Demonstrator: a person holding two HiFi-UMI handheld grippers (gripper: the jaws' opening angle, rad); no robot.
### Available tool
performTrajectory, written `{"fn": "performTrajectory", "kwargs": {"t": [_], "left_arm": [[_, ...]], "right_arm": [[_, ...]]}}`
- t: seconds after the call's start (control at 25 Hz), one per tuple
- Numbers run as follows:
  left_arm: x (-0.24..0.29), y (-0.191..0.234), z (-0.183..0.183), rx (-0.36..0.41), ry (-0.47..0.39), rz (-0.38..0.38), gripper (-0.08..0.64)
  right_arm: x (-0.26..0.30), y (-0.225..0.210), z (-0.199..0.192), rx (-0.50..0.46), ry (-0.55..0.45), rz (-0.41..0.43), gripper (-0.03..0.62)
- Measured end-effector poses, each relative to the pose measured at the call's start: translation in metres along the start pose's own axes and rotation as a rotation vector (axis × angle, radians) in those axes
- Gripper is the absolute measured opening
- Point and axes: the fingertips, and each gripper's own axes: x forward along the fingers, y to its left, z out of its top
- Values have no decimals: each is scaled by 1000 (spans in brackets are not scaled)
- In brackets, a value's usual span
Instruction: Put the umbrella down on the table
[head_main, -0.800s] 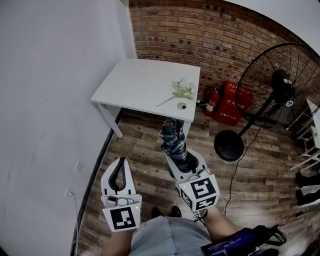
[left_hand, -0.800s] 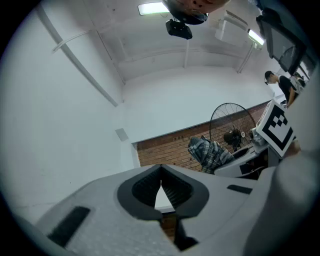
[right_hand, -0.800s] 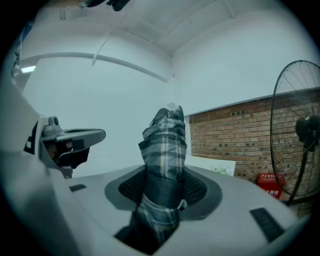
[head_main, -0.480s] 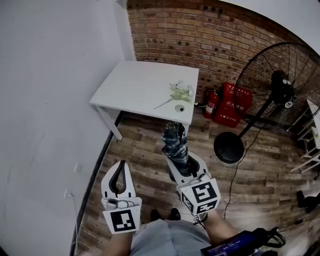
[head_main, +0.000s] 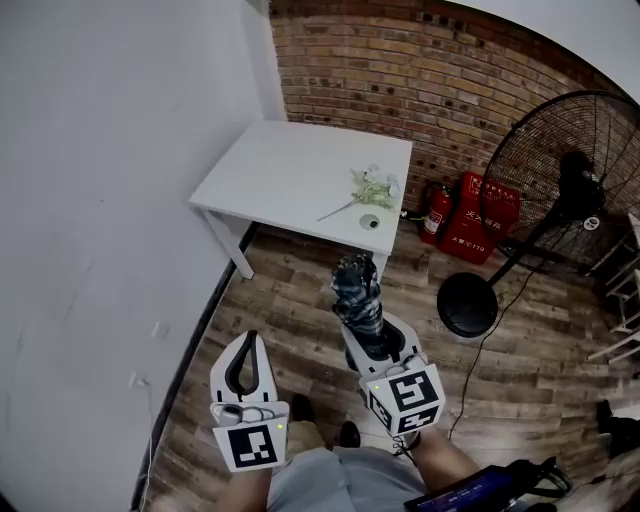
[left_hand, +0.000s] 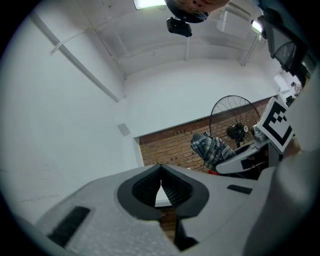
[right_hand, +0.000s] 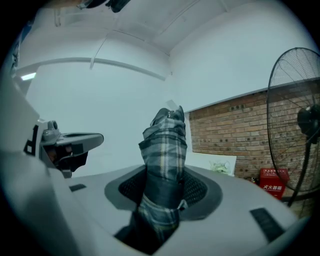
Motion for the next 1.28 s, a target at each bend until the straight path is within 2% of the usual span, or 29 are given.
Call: {"fn": "performTrajectory", "kwargs": {"t": [0.28,0.68,1.0,1.28], "left_arm": [[39,38,-22,-29,17,18,6],[144,112,-74,-19,67,-58,6],[222,181,-81,-27,28,-93,6],[270,214,-72,-33,-40,-123,5]], "right_arm": [[55,4,-2,-8,22,20,186],[182,-1,1,-1,36,-38,186],[272,-4,24,-8,39,-91,186],[318,-12,52,-29,9,-142,186]]}}
